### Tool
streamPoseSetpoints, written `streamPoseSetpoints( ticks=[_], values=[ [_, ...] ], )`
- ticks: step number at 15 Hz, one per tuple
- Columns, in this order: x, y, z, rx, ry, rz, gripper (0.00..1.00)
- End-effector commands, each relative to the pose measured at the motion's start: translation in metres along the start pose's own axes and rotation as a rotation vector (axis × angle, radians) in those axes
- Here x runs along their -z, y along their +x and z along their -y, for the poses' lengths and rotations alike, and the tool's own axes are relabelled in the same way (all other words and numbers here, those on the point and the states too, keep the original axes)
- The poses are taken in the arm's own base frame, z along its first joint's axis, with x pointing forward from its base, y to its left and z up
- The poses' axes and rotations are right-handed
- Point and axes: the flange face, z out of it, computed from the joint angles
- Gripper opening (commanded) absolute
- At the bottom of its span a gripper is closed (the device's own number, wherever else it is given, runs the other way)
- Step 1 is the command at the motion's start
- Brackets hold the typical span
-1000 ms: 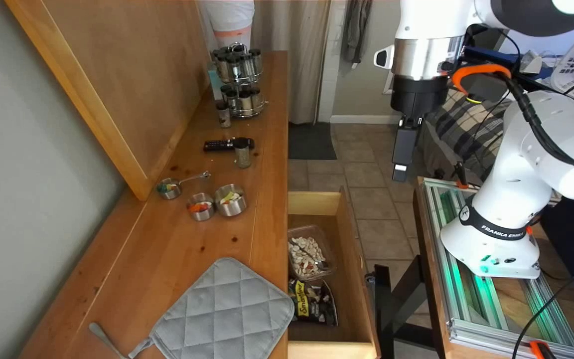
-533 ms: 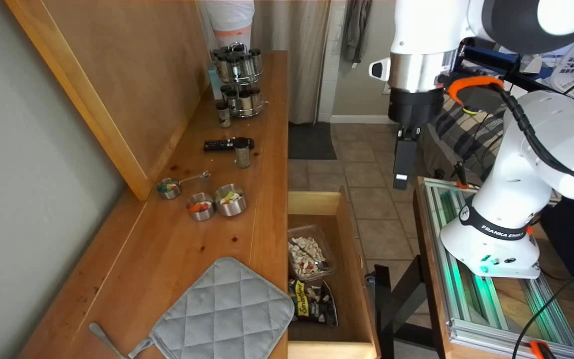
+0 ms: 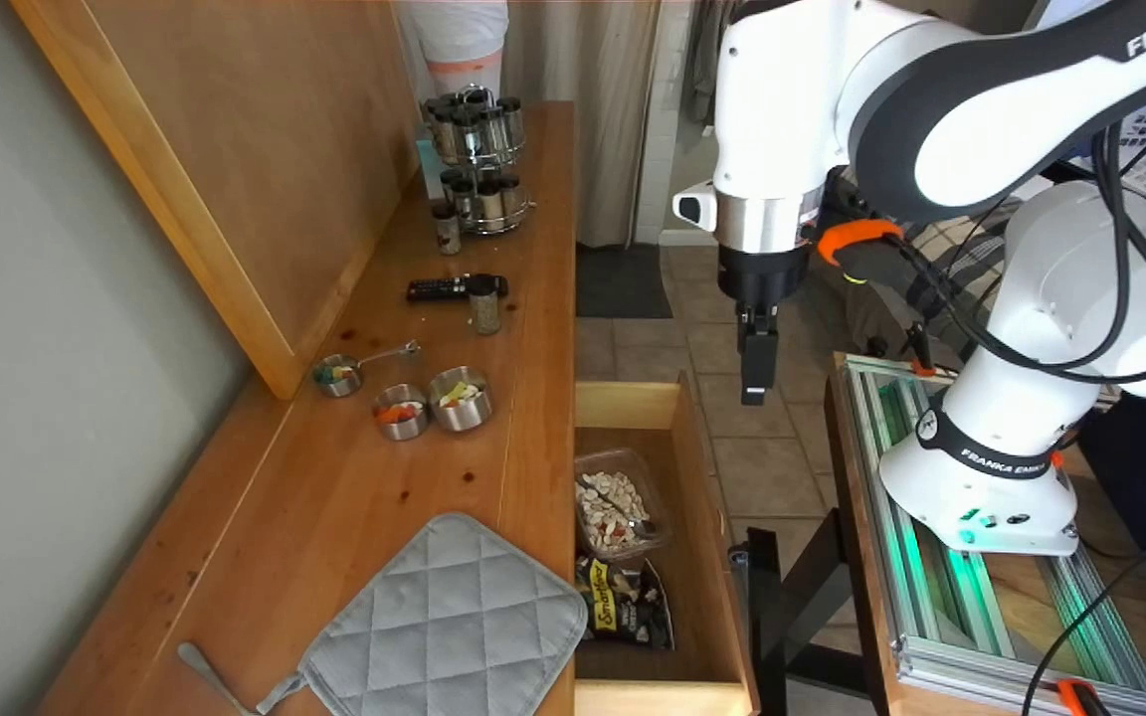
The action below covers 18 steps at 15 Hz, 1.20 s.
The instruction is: Close the top drawer of the cabinet
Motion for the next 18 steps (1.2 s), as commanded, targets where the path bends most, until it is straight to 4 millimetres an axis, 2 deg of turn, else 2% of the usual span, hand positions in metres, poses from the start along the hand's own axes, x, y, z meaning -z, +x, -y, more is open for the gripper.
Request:
streamPoseSetpoints(
  ticks=[1,5,11,14,15,16,18],
  values=[
    [-0.041,0.022,-0.015,0.072,0.004,0.051,1.0],
    [-0.088,0.026,-0.028,0.106,0.022,0.179,1.0],
    [-0.157,0.017,-0.041,0.139,0.048,0.389,1.0],
    [-0.184,0.013,-0.052,0.175,0.018,0.449,1.0],
    [-0.167,0.014,-0.042,0.144,0.039,0.424,1.0],
    [-0.173,0.013,-0.044,0.143,0.038,0.44,1.0],
    [-0.173,0.015,-0.044,0.143,0.037,0.44,1.0]
  ],
)
